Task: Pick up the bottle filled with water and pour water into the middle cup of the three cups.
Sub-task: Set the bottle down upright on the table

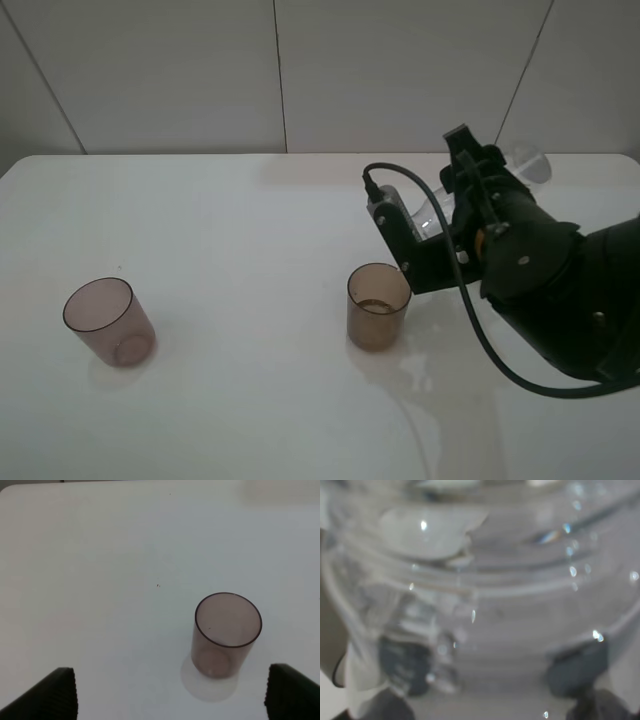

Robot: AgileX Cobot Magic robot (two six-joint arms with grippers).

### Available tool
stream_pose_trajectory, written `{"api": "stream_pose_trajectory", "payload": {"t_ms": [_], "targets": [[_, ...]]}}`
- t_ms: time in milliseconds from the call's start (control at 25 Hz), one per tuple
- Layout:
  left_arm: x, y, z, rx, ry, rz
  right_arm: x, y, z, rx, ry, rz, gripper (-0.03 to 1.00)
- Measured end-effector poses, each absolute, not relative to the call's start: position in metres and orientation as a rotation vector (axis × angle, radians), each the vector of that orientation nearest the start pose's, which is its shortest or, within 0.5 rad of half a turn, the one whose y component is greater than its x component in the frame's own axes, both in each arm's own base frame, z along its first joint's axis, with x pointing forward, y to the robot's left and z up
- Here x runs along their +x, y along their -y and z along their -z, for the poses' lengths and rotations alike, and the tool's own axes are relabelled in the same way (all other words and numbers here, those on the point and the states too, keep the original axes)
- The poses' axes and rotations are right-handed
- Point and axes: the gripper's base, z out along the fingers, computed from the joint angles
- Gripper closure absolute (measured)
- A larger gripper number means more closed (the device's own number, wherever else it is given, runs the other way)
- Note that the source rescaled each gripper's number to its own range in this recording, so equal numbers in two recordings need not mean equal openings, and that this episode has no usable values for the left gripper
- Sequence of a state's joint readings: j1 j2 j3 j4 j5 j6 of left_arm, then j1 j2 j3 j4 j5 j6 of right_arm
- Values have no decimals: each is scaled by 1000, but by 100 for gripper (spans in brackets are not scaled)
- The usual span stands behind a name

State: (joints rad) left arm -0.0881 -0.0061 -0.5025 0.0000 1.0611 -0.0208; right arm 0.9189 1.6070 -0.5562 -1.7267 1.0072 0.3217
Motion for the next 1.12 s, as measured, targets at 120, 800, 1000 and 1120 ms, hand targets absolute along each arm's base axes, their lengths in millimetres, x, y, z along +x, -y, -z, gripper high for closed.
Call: {"api": "stream_pose_trajectory", "payload": {"t_ms": [120,800,1000,1120], "targets": [[-6,-1,-278,68,-2036,68,211,-151,-177,-1913,-1260,1448,95],[-6,-1,-278,68,-2036,68,198,-166,-178,-1958,-1150,1430,95],[-6,-1,-278,68,-2036,68,198,-167,-178,-1957,-1148,1432,95],[-6,-1,-278,68,-2036,68,198,-166,-178,-1954,-1148,1437,95]]}}
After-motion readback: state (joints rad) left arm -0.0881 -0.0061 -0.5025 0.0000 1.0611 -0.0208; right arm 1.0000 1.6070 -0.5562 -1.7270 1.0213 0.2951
